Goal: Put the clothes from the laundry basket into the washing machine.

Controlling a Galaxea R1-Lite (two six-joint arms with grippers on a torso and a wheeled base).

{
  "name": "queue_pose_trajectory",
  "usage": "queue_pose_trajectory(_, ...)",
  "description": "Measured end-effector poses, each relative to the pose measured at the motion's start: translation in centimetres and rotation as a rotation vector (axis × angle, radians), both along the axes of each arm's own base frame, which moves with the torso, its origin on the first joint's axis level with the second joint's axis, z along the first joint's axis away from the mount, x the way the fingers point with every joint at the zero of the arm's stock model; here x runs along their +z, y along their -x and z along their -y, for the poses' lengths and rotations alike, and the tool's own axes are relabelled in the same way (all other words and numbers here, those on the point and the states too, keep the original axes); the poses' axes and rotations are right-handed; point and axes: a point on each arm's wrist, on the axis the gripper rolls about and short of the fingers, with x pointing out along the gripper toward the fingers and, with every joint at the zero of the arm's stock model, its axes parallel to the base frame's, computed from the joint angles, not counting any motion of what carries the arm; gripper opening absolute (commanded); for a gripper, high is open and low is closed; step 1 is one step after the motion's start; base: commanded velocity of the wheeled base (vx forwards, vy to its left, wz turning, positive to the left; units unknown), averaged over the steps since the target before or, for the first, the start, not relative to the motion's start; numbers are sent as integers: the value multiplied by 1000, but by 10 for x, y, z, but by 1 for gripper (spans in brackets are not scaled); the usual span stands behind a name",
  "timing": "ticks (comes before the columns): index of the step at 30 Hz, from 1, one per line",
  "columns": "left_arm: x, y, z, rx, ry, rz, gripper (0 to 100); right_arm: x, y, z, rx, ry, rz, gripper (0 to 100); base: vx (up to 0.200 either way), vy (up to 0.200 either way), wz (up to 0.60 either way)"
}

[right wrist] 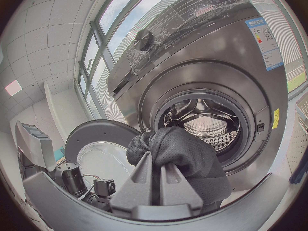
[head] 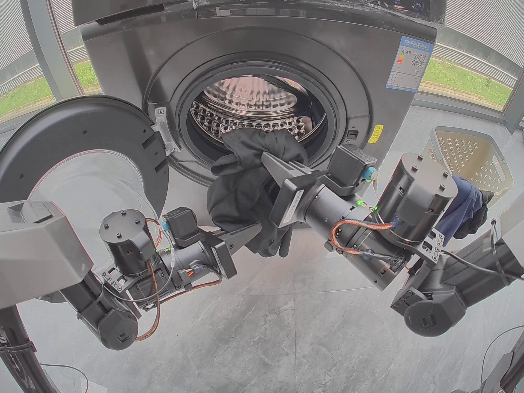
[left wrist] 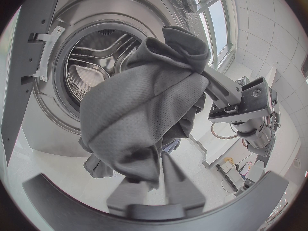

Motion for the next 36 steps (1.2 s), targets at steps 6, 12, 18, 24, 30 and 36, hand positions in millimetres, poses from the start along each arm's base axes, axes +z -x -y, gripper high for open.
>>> queue_pose_trajectory(6,6,5,-3,13,1,20,0,-6,0,2,2,12,-12,0,0,0,0)
queue_pose_trajectory(12,17,22,-6,-3,11,35,0,-14,1,3,9,25,-27,100,0,0,0)
queue_pose_trajectory(18,23,38,-7,-24,13,41,0,-23,6,2,26,42,-45,100,0,0,0)
queue_pose_trajectory(24,28,40,-11,-10,21,54,0,-29,13,7,31,25,-54,100,0,0,0)
queue_pose_trajectory(30,32,37,-15,20,31,67,0,-36,15,21,2,44,-79,100,0,0,0)
queue_pose_trajectory(36,39,39,-18,83,26,110,0,-48,17,41,-33,101,-115,100,0,0,0)
